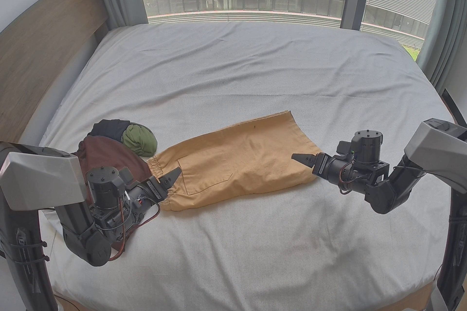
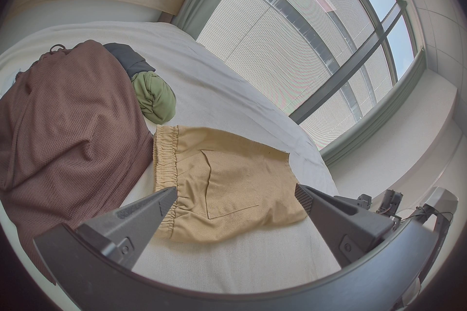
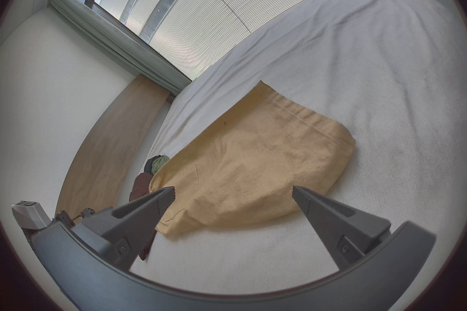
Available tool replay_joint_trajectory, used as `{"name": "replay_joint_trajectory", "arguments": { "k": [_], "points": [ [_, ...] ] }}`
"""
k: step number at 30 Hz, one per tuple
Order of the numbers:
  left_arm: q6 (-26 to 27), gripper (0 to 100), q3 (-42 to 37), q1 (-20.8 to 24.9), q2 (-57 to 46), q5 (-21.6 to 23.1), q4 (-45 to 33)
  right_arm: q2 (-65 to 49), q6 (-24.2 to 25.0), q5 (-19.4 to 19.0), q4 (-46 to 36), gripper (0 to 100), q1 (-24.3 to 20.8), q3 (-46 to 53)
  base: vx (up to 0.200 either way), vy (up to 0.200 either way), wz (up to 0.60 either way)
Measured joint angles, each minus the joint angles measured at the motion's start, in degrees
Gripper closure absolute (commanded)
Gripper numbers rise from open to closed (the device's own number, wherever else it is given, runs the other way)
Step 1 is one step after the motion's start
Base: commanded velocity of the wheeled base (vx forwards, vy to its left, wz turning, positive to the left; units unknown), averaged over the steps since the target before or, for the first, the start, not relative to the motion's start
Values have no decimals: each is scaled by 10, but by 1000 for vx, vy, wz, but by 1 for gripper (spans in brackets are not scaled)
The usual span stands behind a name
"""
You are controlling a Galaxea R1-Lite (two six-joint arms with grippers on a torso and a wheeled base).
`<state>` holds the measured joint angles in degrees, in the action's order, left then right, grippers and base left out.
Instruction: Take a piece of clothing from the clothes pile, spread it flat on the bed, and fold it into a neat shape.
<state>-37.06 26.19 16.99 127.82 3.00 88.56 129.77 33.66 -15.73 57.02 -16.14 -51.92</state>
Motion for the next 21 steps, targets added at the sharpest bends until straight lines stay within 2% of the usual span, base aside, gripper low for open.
{"name": "replay_joint_trajectory", "arguments": {
  "k": [12,21],
  "points": [
    [0,0,-1,-1,4,0,0,60,3,2,10,0,-2,-19,0,0,0],
    [0,0,0,-4,5,1,0,95,29,3,10,0,-15,-37,0,0,0]
  ]
}}
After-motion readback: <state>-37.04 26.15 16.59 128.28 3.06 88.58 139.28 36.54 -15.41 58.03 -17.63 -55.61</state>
